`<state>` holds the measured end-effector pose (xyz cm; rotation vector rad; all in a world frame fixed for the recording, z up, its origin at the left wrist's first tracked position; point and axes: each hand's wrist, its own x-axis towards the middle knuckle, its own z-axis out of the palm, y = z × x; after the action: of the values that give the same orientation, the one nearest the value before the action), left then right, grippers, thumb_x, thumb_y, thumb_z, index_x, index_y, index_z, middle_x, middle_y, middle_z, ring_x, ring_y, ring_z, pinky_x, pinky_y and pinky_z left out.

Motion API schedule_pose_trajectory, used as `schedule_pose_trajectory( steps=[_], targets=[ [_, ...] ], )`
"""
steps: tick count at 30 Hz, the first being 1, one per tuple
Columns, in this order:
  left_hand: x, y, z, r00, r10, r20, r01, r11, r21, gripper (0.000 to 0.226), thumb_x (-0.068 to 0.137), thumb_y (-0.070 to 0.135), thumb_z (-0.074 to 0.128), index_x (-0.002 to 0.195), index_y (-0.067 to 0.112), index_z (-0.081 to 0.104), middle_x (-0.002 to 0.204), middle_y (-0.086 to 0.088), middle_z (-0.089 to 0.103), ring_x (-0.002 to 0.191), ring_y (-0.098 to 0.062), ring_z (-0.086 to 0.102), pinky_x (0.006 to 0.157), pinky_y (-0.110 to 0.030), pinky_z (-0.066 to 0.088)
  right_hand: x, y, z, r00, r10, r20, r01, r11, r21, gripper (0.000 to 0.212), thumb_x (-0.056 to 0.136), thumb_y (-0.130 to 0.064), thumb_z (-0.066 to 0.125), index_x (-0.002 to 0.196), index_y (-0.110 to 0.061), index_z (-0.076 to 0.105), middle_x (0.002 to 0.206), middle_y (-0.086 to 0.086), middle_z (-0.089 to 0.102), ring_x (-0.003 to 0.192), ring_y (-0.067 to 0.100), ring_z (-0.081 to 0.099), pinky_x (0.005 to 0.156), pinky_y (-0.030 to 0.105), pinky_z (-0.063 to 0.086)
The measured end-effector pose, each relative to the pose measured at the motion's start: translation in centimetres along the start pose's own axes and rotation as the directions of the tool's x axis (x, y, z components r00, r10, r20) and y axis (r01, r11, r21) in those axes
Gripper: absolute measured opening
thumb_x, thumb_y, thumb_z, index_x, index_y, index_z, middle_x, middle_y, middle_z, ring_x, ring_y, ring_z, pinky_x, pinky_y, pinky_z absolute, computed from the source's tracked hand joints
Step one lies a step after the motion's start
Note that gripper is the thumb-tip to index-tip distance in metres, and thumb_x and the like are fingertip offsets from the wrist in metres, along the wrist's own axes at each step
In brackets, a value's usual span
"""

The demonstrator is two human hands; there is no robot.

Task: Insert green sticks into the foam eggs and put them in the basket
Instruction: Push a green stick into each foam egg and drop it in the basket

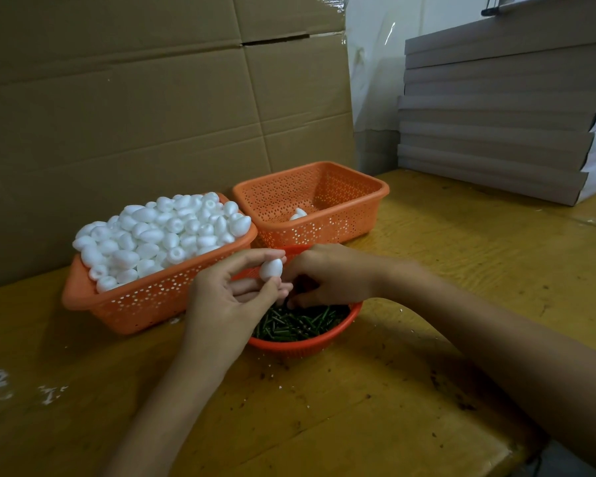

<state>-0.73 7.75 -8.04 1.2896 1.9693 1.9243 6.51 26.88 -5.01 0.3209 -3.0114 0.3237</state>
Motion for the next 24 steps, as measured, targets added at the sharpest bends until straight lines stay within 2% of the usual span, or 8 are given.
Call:
schedule_pose_trajectory(
  steps=[4, 6, 9, 13, 15, 19, 22, 24],
  targets=[
    [-0.02, 0.01, -0.02, 1.000, -0.001, 0.003, 0.001, 1.000, -0.001, 0.032, 0.094, -0.007, 0.073, 0.112, 0.019, 0.078, 0.111, 0.009, 0.081, 0.088, -0.020, 0.082, 0.079, -0.026, 0.065, 0.02, -0.01, 0.03, 1.000, 0.003, -0.007, -0.003, 1.000, -0.001, 0.019, 0.096, -0.026, 0.074, 0.115, -0.026, 0.074, 0.080, -0.029, 0.048, 0.068, -0.009, 0.048, 0.061, 0.009, 0.033],
    [-0.02, -0.01, -0.08, 1.000, -0.001, 0.005, 0.001, 1.000, -0.003, 0.033, 0.093, -0.007, 0.073, 0.112, 0.019, 0.078, 0.111, 0.009, 0.081, 0.088, -0.020, 0.082, 0.079, -0.027, 0.065, 0.01, -0.02, 0.02, 1.000, 0.002, -0.004, -0.002, 1.000, 0.002, 0.019, 0.095, -0.026, 0.074, 0.114, -0.026, 0.074, 0.075, -0.034, 0.045, 0.068, -0.021, 0.047, 0.062, 0.008, 0.034],
    [0.03, -0.05, -0.13, 1.000, 0.006, 0.002, -0.006, 1.000, -0.002, 0.033, 0.093, -0.007, 0.074, 0.112, 0.019, 0.078, 0.110, 0.008, 0.081, 0.088, -0.021, 0.082, 0.079, -0.027, 0.065, 0.01, -0.02, 0.02, 1.000, -0.001, -0.003, 0.001, 1.000, 0.012, 0.017, 0.095, -0.024, 0.075, 0.112, -0.026, 0.075, 0.073, -0.037, 0.044, 0.071, -0.027, 0.048, 0.062, 0.007, 0.035],
    [0.07, -0.07, -0.09, 1.000, 0.005, -0.003, -0.005, 1.000, -0.005, 0.033, 0.093, -0.007, 0.075, 0.113, 0.018, 0.078, 0.108, 0.006, 0.082, 0.088, -0.022, 0.082, 0.079, -0.028, 0.065, 0.10, 0.12, 0.12, 1.000, 0.011, -0.001, -0.011, 1.000, 0.017, 0.018, 0.095, -0.025, 0.075, 0.113, -0.027, 0.074, 0.076, -0.036, 0.049, 0.072, -0.020, 0.051, 0.062, 0.009, 0.034],
    [0.09, 0.08, -0.08, 1.000, 0.012, -0.004, -0.013, 1.000, -0.010, 0.029, 0.094, -0.003, 0.074, 0.114, 0.017, 0.078, 0.110, 0.006, 0.081, 0.089, -0.022, 0.082, 0.079, -0.028, 0.065, 0.12, 0.15, 0.14, 1.000, 0.014, 0.005, -0.014, 1.000, 0.020, 0.021, 0.095, -0.025, 0.074, 0.115, -0.028, 0.074, 0.085, -0.033, 0.055, 0.075, -0.012, 0.052, 0.065, 0.011, 0.034],
    [0.07, 0.48, -0.19, 1.000, 0.024, 0.003, -0.024, 0.999, -0.022, 0.018, 0.096, 0.015, 0.075, 0.113, 0.018, 0.079, 0.113, 0.007, 0.081, 0.089, -0.021, 0.082, 0.079, -0.028, 0.065, -0.01, 0.04, 0.03, 1.000, 0.014, 0.023, -0.015, 0.999, 0.028, 0.023, 0.096, -0.025, 0.073, 0.119, -0.029, 0.073, 0.108, -0.021, 0.071, 0.088, -0.008, 0.053, 0.076, 0.019, 0.045],
    [0.07, 0.31, -0.19, 1.000, 0.013, 0.006, -0.013, 1.000, -0.011, 0.023, 0.097, 0.002, 0.073, 0.114, 0.017, 0.078, 0.109, 0.006, 0.082, 0.088, -0.021, 0.082, 0.079, -0.027, 0.065, -0.04, 0.00, 0.03, 1.000, 0.019, 0.014, -0.020, 1.000, 0.017, 0.024, 0.097, -0.026, 0.072, 0.121, -0.026, 0.073, 0.117, -0.014, 0.072, 0.096, -0.001, 0.057, 0.080, 0.023, 0.046],
    [0.08, 0.20, -0.18, 1.000, 0.007, 0.011, -0.006, 1.000, -0.008, 0.028, 0.095, -0.004, 0.073, 0.114, 0.016, 0.078, 0.107, 0.005, 0.082, 0.089, -0.021, 0.082, 0.080, -0.026, 0.064, 0.01, 0.00, 0.06, 1.000, 0.021, 0.013, -0.021, 1.000, 0.010, 0.025, 0.096, -0.026, 0.073, 0.121, -0.026, 0.073, 0.114, -0.015, 0.072, 0.095, -0.001, 0.058, 0.078, 0.022, 0.046]
  ],
)
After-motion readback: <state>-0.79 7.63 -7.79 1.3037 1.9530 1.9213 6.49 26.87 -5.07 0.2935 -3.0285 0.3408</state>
